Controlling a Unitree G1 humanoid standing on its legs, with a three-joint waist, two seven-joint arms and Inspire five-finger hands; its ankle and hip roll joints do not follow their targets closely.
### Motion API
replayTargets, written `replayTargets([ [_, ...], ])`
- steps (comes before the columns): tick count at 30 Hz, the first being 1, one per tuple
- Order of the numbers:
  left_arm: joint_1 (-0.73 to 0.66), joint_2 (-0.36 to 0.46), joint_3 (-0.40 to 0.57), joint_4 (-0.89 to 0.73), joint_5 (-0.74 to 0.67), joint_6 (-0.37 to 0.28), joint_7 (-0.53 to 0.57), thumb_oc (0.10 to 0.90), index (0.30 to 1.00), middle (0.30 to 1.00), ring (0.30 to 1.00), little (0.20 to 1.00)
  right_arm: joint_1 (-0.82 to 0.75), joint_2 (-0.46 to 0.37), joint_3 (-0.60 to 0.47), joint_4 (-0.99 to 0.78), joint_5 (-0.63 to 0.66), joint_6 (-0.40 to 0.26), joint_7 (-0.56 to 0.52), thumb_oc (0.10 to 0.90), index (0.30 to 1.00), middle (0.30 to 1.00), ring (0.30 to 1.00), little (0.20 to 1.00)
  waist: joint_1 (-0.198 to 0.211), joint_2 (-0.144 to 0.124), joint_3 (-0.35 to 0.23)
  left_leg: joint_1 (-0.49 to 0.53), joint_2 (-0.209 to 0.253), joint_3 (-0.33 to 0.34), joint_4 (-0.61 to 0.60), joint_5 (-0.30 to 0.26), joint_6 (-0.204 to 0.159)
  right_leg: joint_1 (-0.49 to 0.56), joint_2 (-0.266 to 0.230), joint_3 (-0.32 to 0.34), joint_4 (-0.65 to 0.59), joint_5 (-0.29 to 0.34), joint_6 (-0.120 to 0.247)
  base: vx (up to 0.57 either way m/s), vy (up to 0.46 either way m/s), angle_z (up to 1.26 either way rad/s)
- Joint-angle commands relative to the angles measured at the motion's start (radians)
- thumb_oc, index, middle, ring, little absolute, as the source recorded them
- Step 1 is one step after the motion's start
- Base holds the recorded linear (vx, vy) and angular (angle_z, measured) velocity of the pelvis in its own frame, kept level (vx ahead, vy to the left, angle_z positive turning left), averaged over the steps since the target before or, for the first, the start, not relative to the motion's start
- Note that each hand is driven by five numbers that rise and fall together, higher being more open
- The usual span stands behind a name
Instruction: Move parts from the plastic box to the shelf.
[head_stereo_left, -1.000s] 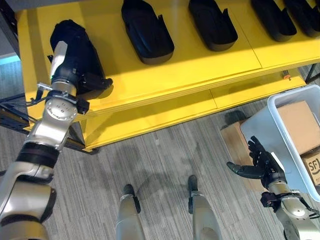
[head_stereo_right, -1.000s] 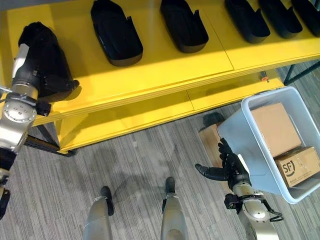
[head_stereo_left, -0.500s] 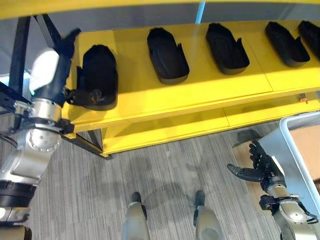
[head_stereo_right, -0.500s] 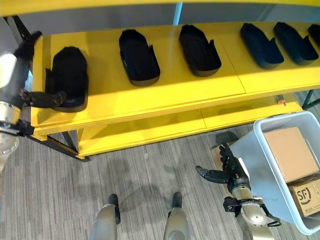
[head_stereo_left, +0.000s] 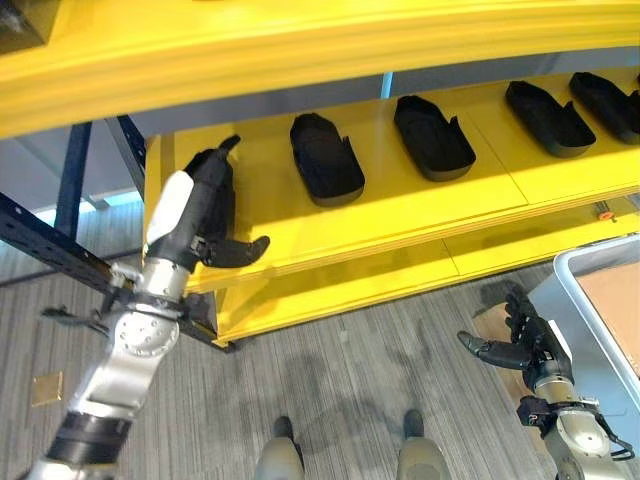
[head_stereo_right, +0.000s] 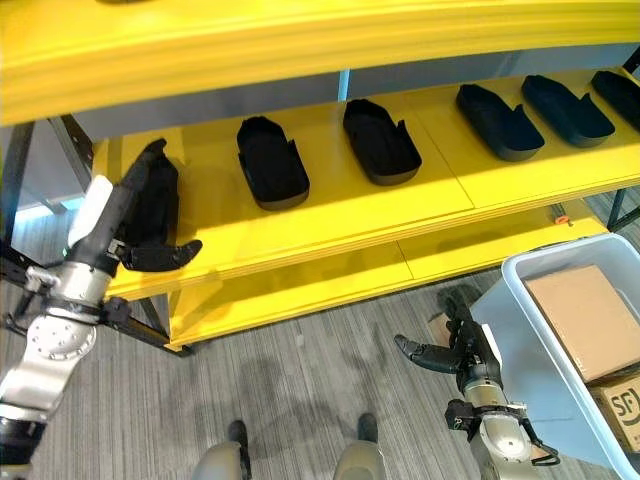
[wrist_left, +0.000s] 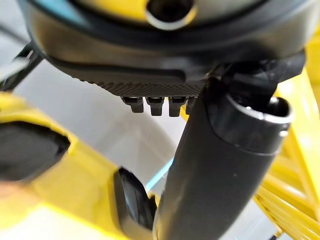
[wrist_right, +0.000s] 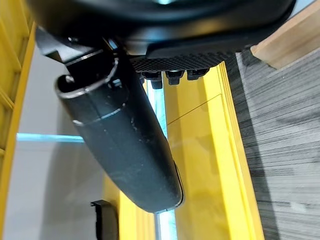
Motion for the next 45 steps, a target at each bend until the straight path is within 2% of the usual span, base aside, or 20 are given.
replayTargets([
  [1,0.043,0.003,0.036,-0.055,0.043,-0.086,0.02,0.9,1.0,1.0,1.0,1.0,0.02,-0.051,-0.087,-0.113,-0.012,-0.096,-0.028,0.9,1.0,1.0,1.0,1.0,0.001,-0.004,-0.159,0.07,0.071,0.02,-0.096,0.046,0.023,-0.003,-0.015,-0.027,0.029,-0.024,-0.008,0.04,-0.01,-0.12],
  [6,0.201,0.023,0.082,-0.093,0.203,-0.087,0.015,0.9,1.0,1.0,1.0,1.0,0.054,-0.052,-0.099,-0.123,-0.015,-0.1,-0.028,0.9,1.0,1.0,1.0,1.0,0.008,-0.003,-0.172,0.106,0.073,0.025,-0.12,0.048,0.023,0.028,-0.011,-0.034,0.016,-0.033,-0.008,0.03,-0.008,0.0],
  [14,0.46,0.043,0.217,-0.161,0.283,-0.124,0.002,0.9,1.0,1.0,1.0,1.0,0.09,-0.052,-0.129,-0.124,-0.011,-0.111,-0.024,0.9,1.0,1.0,1.0,1.0,0.026,-0.002,-0.173,0.127,0.071,0.024,-0.125,0.044,0.024,0.05,-0.009,-0.043,0.015,-0.042,-0.008,0.01,-0.002,0.02],
  [20,0.585,0.057,0.252,-0.158,0.325,-0.142,-0.006,0.9,1.0,1.0,1.0,1.0,0.107,-0.054,-0.131,-0.128,-0.001,-0.116,-0.016,0.9,1.0,1.0,1.0,1.0,0.037,-0.004,-0.171,0.139,0.068,0.017,-0.129,0.044,0.023,0.071,-0.01,-0.053,0.016,-0.05,-0.006,0.0,0.003,0.04],
  [32,0.467,0.092,0.147,0.016,0.49,-0.133,0.052,0.9,1.0,1.0,1.0,1.0,0.093,-0.067,-0.105,-0.115,0.004,-0.122,-0.021,0.9,1.0,1.0,1.0,1.0,0.03,-0.01,-0.181,0.163,0.068,0.018,-0.149,0.05,0.018,0.085,-0.009,-0.056,0.017,-0.057,-0.005,0.0,0.003,0.02],
  [45,0.255,0.119,0.0,0.212,0.644,-0.095,0.116,0.9,1.0,1.0,1.0,1.0,0.061,-0.074,-0.089,-0.122,0.018,-0.128,-0.027,0.9,1.0,1.0,1.0,1.0,0.011,-0.016,-0.148,0.149,0.073,0.023,-0.121,0.045,0.013,0.061,-0.005,-0.033,0.039,-0.06,-0.007,0.0,0.003,-0.02],
])
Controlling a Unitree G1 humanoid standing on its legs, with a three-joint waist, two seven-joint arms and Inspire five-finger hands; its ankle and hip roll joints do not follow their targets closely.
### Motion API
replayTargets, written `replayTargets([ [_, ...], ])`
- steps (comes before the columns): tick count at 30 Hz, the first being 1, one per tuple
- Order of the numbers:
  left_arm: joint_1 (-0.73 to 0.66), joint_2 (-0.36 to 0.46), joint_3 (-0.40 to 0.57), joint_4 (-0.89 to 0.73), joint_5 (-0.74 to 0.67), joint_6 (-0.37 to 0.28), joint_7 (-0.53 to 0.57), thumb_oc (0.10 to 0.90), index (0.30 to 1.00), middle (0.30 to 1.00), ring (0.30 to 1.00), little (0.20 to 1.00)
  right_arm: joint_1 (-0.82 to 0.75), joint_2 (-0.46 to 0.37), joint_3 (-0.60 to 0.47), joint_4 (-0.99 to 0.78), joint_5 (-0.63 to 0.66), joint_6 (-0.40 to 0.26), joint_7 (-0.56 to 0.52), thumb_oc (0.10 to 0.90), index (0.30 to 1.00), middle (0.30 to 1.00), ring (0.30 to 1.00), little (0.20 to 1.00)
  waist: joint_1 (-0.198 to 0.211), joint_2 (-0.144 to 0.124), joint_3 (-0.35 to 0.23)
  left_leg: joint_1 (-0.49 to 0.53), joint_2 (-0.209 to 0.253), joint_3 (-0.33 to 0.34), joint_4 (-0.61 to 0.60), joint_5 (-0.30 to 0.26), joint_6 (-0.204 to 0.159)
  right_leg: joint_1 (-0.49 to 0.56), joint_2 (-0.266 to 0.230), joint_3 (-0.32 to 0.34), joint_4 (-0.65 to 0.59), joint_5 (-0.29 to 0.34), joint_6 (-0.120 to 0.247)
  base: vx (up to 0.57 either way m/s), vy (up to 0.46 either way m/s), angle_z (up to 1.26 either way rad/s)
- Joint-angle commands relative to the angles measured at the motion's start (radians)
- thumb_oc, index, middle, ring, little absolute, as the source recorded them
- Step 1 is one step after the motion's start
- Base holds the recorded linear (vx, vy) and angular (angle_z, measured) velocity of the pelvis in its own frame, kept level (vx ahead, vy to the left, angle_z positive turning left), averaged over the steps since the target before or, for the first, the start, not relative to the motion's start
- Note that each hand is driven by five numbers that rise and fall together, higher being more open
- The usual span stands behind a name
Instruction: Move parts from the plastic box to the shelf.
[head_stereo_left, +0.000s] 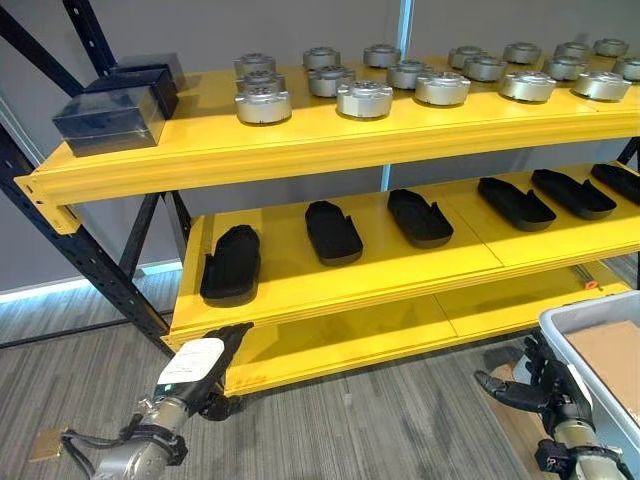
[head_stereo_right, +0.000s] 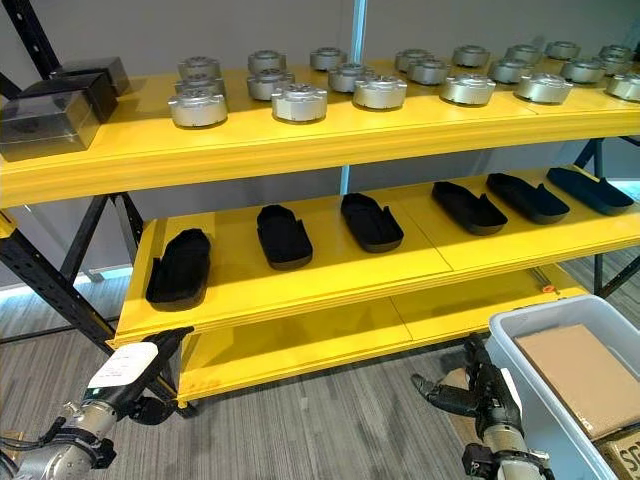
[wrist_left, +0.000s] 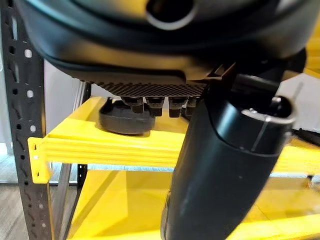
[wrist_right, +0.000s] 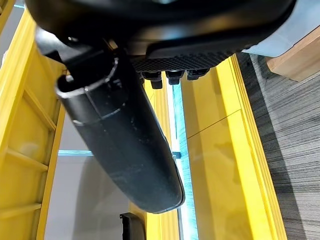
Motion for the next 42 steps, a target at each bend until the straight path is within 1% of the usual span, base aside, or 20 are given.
replayTargets([
  [1,-0.147,0.077,0.048,-0.004,0.034,-0.011,0.098,0.9,1.0,1.0,1.0,1.0,-0.106,-0.074,-0.053,-0.114,0.017,-0.123,-0.017,0.9,1.0,1.0,1.0,1.0,-0.014,-0.003,0.013,-0.005,0.064,0.019,0.063,-0.04,0.018,-0.039,-0.026,-0.009,0.097,-0.068,0.012,-0.01,0.013,-0.05],
  [4,-0.183,0.078,0.023,0.049,0.052,0.0,0.114,0.9,1.0,1.0,1.0,1.0,-0.113,-0.079,-0.051,-0.115,0.02,-0.127,-0.019,0.9,1.0,1.0,1.0,1.0,-0.017,-0.004,0.022,-0.012,0.065,0.018,0.074,-0.042,0.017,-0.05,-0.027,-0.004,0.105,-0.067,0.013,0.0,0.002,-0.01],
  [7,-0.197,0.083,0.024,0.064,0.058,0.011,0.12,0.9,1.0,1.0,1.0,1.0,-0.113,-0.083,-0.052,-0.116,0.019,-0.127,-0.021,0.9,1.0,1.0,1.0,1.0,-0.02,-0.005,0.033,-0.023,0.064,0.018,0.09,-0.046,0.017,-0.059,-0.027,0.001,0.113,-0.067,0.012,-0.02,0.019,-0.08],
  [16,-0.217,0.111,0.048,0.107,0.067,0.027,0.141,0.9,1.0,1.0,1.0,1.0,-0.115,-0.092,-0.058,-0.12,0.024,-0.129,-0.02,0.9,1.0,1.0,1.0,1.0,-0.026,-0.009,0.053,-0.048,0.065,0.021,0.112,-0.05,0.016,-0.083,-0.03,0.017,0.12,-0.06,0.012,-0.02,0.017,-0.06],
  [23,-0.221,0.13,0.083,0.087,0.066,0.033,0.149,0.9,1.0,1.0,1.0,1.0,-0.109,-0.09,-0.064,-0.127,0.029,-0.129,-0.019,0.9,1.0,1.0,1.0,1.0,-0.028,-0.013,0.061,-0.062,0.064,0.021,0.126,-0.055,0.017,-0.098,-0.031,0.025,0.125,-0.056,0.012,0.0,0.004,-0.01],
  [26,-0.207,0.155,0.129,0.036,0.047,0.034,0.118,0.9,1.0,1.0,1.0,1.0,-0.1,-0.091,-0.077,-0.122,0.024,-0.118,-0.017,0.9,1.0,1.0,1.0,1.0,-0.026,-0.013,0.062,-0.068,0.062,0.021,0.131,-0.057,0.017,-0.104,-0.032,0.027,0.126,-0.054,0.011,0.0,0.0,0.0],
  [27,-0.191,0.167,0.165,-0.002,0.031,0.028,0.103,0.9,1.0,1.0,1.0,1.0,-0.098,-0.086,-0.08,-0.123,0.02,-0.109,-0.015,0.9,1.0,1.0,1.0,1.0,-0.025,-0.012,0.061,-0.071,0.063,0.021,0.133,-0.058,0.017,-0.105,-0.033,0.028,0.125,-0.054,0.011,0.0,0.0,0.0],
  [31,-0.18,0.192,0.209,-0.04,0.004,0.022,0.084,0.9,1.0,1.0,1.0,1.0,-0.097,-0.082,-0.082,-0.118,0.019,-0.101,-0.009,0.9,1.0,1.0,1.0,1.0,-0.027,-0.009,0.058,-0.069,0.062,0.023,0.129,-0.057,0.017,-0.107,-0.033,0.031,0.125,-0.052,0.011,0.0,0.0,0.0],
  [35,-0.183,0.232,0.245,-0.081,-0.04,0.02,0.046,0.9,1.0,1.0,1.0,1.0,-0.091,-0.078,-0.082,-0.121,0.022,-0.093,-0.001,0.9,1.0,1.0,1.0,1.0,-0.028,-0.007,0.055,-0.068,0.061,0.023,0.129,-0.055,0.016,-0.108,-0.032,0.032,0.126,-0.052,0.01,0.0,-0.002,-0.03],
  [37,-0.187,0.272,0.272,-0.114,-0.08,0.013,0.008,0.9,1.0,1.0,1.0,1.0,-0.089,-0.073,-0.081,-0.113,0.017,-0.081,0.009,0.9,1.0,1.0,1.0,1.0,-0.029,-0.003,0.051,-0.066,0.062,0.022,0.128,-0.055,0.015,-0.106,-0.033,0.031,0.126,-0.051,0.011,0.0,-0.005,-0.04],
  [38,-0.186,0.274,0.274,-0.116,-0.083,0.014,0.005,0.9,1.0,1.0,1.0,1.0,-0.089,-0.072,-0.08,-0.113,0.017,-0.081,0.009,0.9,1.0,1.0,1.0,1.0,-0.029,-0.004,0.052,-0.066,0.062,0.022,0.127,-0.055,0.015,-0.105,-0.033,0.031,0.126,-0.051,0.011,0.0,-0.002,-0.04],
  [41,-0.189,0.319,0.29,-0.141,-0.119,0.004,-0.029,0.9,1.0,1.0,1.0,1.0,-0.087,-0.064,-0.076,-0.112,0.014,-0.073,0.016,0.9,1.0,1.0,1.0,1.0,-0.03,-0.001,0.05,-0.062,0.063,0.023,0.126,-0.055,0.015,-0.101,-0.033,0.031,0.126,-0.052,0.012,0.0,0.0,0.0],
  [42,-0.196,0.341,0.285,-0.15,-0.154,-0.003,-0.061,0.9,1.0,1.0,1.0,1.0,-0.087,-0.063,-0.074,-0.11,0.014,-0.07,0.021,0.9,1.0,1.0,1.0,1.0,-0.031,0.002,0.048,-0.059,0.062,0.024,0.124,-0.054,0.015,-0.099,-0.034,0.032,0.126,-0.051,0.013,0.0,0.0,0.0],
])
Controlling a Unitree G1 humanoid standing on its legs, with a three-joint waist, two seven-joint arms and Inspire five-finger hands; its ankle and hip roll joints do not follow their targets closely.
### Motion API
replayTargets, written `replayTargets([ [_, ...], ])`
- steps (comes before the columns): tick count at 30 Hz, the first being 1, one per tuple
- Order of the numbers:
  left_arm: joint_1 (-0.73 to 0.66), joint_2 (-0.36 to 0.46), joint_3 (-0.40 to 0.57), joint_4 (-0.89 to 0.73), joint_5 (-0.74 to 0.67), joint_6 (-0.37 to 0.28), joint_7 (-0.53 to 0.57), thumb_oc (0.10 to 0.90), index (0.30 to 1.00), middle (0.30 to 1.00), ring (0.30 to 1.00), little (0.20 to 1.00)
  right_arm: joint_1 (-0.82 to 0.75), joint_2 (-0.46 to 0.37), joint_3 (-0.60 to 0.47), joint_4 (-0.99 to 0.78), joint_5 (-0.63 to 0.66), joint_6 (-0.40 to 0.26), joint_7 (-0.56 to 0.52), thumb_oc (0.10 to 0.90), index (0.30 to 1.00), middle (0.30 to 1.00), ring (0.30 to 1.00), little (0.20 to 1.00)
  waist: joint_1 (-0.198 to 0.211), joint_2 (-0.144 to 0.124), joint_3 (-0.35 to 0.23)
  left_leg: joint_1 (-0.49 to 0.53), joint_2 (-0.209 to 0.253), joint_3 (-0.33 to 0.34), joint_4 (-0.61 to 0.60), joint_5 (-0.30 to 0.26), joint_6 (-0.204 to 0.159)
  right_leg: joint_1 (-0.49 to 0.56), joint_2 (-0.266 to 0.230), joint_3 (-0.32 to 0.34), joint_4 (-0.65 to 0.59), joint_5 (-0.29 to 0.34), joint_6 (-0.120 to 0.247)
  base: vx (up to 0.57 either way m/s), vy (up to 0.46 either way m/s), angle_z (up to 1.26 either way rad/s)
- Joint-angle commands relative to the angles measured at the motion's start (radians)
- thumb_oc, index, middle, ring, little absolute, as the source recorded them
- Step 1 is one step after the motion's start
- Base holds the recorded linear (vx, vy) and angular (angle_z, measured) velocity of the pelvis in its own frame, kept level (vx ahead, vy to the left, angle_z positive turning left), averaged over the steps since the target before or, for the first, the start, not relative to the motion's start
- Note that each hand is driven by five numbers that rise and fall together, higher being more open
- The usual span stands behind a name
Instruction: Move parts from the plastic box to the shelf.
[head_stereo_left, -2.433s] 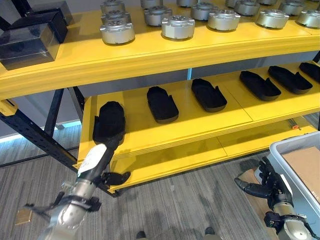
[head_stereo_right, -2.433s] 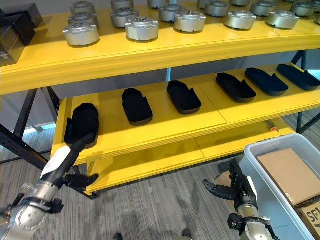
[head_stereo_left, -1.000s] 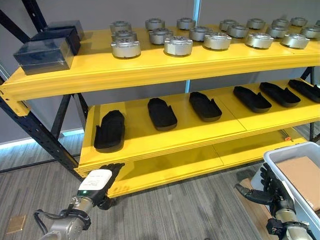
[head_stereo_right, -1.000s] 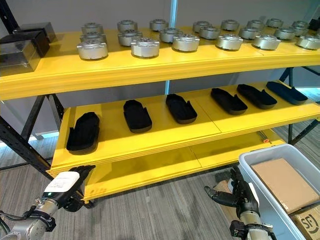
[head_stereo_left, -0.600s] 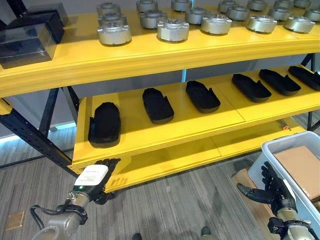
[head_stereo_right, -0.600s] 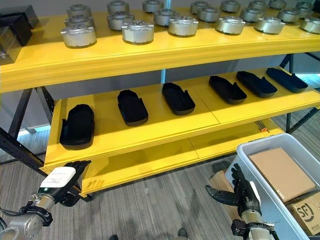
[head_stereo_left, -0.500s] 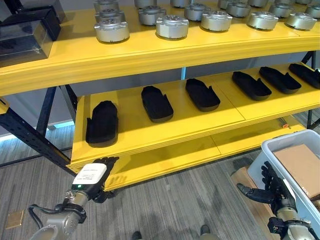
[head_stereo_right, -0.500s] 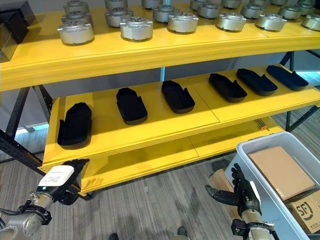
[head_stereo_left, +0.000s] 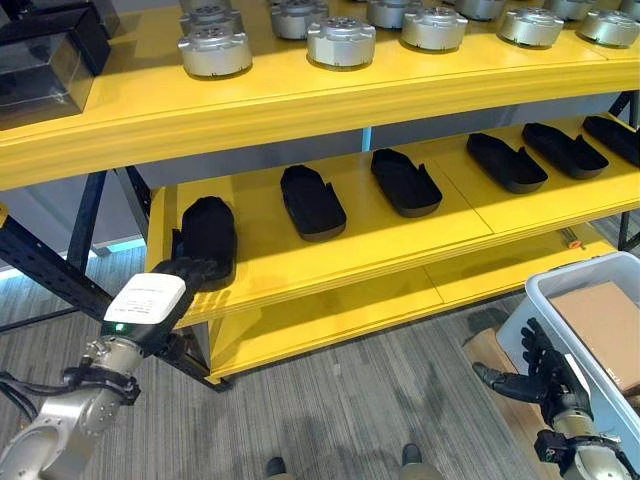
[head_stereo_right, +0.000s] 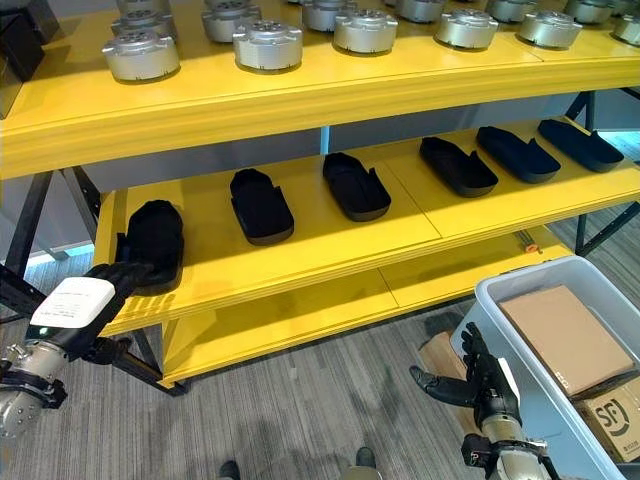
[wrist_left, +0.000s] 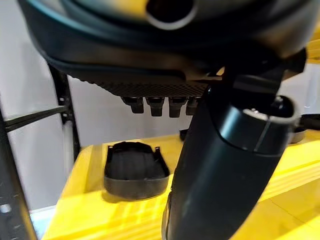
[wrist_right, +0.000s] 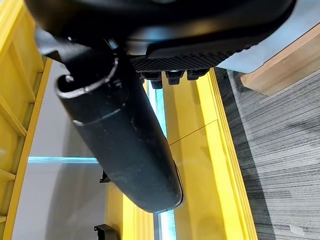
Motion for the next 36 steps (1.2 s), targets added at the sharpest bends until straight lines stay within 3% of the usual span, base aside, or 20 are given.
replayTargets([
  [1,-0.104,0.106,0.103,-0.03,-0.109,-0.022,-0.006,0.9,1.0,1.0,1.0,1.0,-0.051,-0.041,-0.081,-0.11,0.013,-0.073,0.008,0.9,1.0,1.0,1.0,1.0,-0.008,0.007,-0.054,-0.041,0.048,-0.016,0.107,-0.047,0.021,-0.051,-0.047,-0.01,0.118,-0.062,0.011,0.0,0.0,0.0],
  [12,-0.162,0.217,0.047,-0.015,-0.257,-0.03,-0.154,0.9,1.0,1.0,1.0,1.0,-0.051,-0.017,-0.08,-0.091,0.003,-0.064,0.019,0.9,1.0,1.0,1.0,1.0,-0.012,0.014,-0.058,-0.026,0.049,-0.015,0.097,-0.038,0.019,-0.036,-0.046,-0.008,0.109,-0.057,0.014,0.0,0.0,0.0],
  [22,-0.176,0.26,0.037,0.008,-0.371,-0.007,-0.247,0.9,1.0,1.0,1.0,1.0,-0.05,0.009,-0.083,-0.078,0.006,-0.054,0.035,0.9,1.0,1.0,1.0,1.0,-0.014,0.015,-0.057,-0.022,0.049,-0.015,0.093,-0.033,0.018,-0.032,-0.044,-0.006,0.103,-0.054,0.014,0.0,0.0,0.0],
  [30,-0.189,0.249,0.016,0.04,-0.382,0.005,-0.279,0.9,1.0,1.0,1.0,1.0,-0.051,0.015,-0.079,-0.071,-0.001,-0.044,0.041,0.9,1.0,1.0,1.0,1.0,-0.014,0.013,-0.049,-0.025,0.048,-0.014,0.095,-0.032,0.019,-0.037,-0.043,-0.004,0.105,-0.051,0.014,0.0,0.0,0.0],
  [36,-0.243,0.213,-0.054,0.109,-0.358,0.022,-0.297,0.9,1.0,1.0,1.0,1.0,-0.058,0.014,-0.072,-0.068,0.001,-0.039,0.046,0.9,1.0,1.0,1.0,1.0,-0.019,0.009,-0.04,-0.032,0.051,-0.014,0.102,-0.033,0.019,-0.045,-0.044,-0.001,0.112,-0.052,0.013,0.0,0.0,0.0],
])
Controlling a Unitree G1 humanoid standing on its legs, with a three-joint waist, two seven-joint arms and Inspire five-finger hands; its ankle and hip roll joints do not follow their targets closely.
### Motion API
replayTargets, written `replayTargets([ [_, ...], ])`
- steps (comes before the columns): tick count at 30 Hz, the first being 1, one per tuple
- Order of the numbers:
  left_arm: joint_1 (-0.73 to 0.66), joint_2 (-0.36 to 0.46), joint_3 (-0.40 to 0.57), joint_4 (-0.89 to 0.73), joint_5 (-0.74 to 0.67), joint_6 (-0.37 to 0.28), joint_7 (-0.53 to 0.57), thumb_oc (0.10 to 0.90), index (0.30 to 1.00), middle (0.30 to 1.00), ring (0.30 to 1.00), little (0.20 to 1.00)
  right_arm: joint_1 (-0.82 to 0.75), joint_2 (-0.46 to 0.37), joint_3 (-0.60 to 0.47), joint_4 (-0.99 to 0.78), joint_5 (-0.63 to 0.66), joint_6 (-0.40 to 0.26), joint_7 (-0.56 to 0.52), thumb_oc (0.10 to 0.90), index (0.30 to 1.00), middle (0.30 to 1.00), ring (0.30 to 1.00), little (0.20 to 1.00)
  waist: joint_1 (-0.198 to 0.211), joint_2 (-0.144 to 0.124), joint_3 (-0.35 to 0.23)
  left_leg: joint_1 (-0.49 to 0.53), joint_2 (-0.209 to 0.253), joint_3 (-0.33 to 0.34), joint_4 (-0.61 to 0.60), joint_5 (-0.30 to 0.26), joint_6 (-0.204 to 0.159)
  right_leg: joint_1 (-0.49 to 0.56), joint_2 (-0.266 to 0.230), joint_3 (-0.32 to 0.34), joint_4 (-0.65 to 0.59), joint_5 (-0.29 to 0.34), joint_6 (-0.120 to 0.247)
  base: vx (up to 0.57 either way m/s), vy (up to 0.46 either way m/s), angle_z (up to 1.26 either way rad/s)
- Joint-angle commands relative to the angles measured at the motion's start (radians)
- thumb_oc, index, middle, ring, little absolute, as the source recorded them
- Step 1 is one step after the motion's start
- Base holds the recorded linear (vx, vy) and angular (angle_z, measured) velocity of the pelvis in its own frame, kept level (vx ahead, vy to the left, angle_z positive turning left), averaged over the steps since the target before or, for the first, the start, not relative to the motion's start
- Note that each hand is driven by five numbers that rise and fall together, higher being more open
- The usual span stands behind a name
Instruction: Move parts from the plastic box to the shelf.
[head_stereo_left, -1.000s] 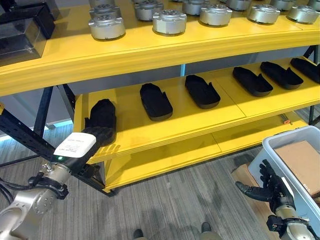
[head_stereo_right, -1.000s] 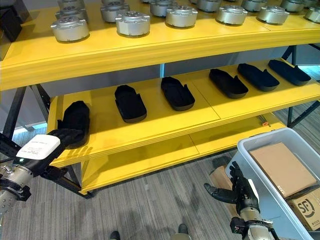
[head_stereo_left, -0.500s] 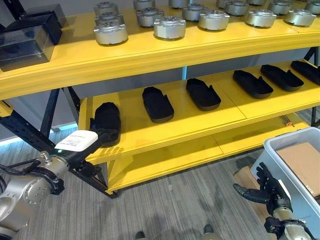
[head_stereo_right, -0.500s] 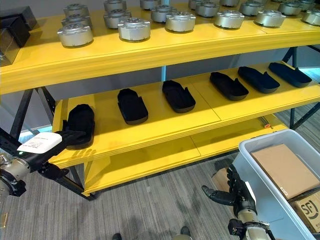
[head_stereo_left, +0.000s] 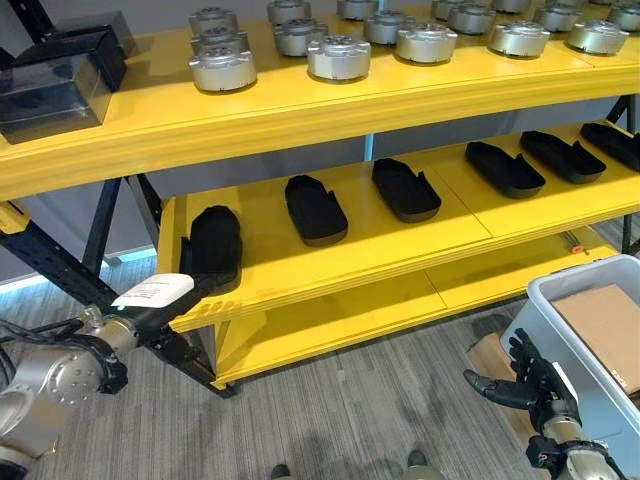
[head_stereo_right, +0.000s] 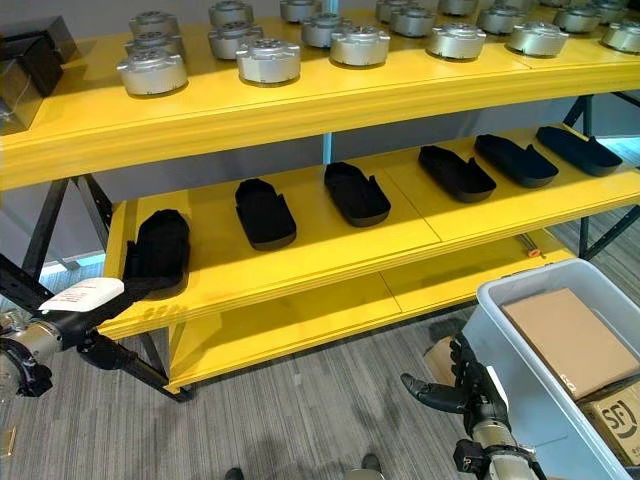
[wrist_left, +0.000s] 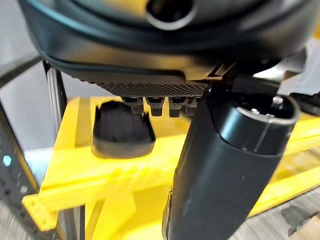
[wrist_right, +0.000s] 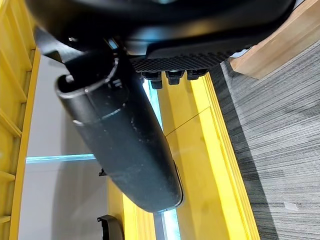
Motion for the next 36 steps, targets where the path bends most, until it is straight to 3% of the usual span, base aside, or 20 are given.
replayTargets([
  [1,-0.156,0.035,0.057,0.047,-0.028,0.004,0.023,0.9,1.0,1.0,1.0,1.0,-0.061,-0.03,-0.071,-0.081,0.003,-0.078,0.006,0.9,1.0,1.0,1.0,1.0,-0.014,-0.01,-0.036,-0.052,0.052,-0.004,0.091,-0.033,0.02,-0.074,-0.044,0.001,0.104,-0.051,0.018,0.0,0.0,0.0],
  [18,-0.261,-0.045,-0.073,0.233,0.078,0.017,0.056,0.9,1.0,1.0,1.0,1.0,-0.068,-0.05,-0.069,-0.091,0.004,-0.076,0.013,0.9,1.0,1.0,1.0,1.0,-0.028,-0.013,-0.015,-0.084,0.053,0.0,0.118,-0.038,0.023,-0.112,-0.039,0.02,0.124,-0.05,0.015,-0.01,0.001,-0.02],
  [36,-0.384,-0.001,-0.123,0.33,0.108,0.021,0.1,0.9,1.0,1.0,1.0,1.0,-0.069,-0.067,-0.069,-0.086,0.005,-0.081,0.015,0.9,1.0,1.0,1.0,1.0,-0.036,-0.013,-0.004,-0.115,0.054,0.003,0.152,-0.048,0.023,-0.145,-0.041,0.032,0.142,-0.048,0.016,0.0,0.002,-0.02],
])
